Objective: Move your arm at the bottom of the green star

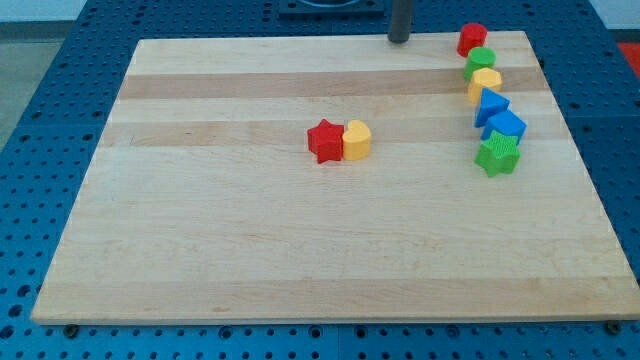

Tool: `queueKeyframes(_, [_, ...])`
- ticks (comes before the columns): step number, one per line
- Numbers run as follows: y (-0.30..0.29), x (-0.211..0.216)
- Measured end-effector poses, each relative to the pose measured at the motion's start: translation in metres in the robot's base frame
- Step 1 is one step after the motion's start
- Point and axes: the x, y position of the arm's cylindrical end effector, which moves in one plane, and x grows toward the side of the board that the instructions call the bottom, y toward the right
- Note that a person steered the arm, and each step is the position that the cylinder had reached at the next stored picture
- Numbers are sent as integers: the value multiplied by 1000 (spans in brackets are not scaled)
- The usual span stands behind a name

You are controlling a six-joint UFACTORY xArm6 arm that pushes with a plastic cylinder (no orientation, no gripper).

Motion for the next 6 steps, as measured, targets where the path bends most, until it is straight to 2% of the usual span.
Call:
queueKeyframes(4, [-30,213])
queueKeyframes(5, [-31,271])
queueKeyframes(6, [-6,307])
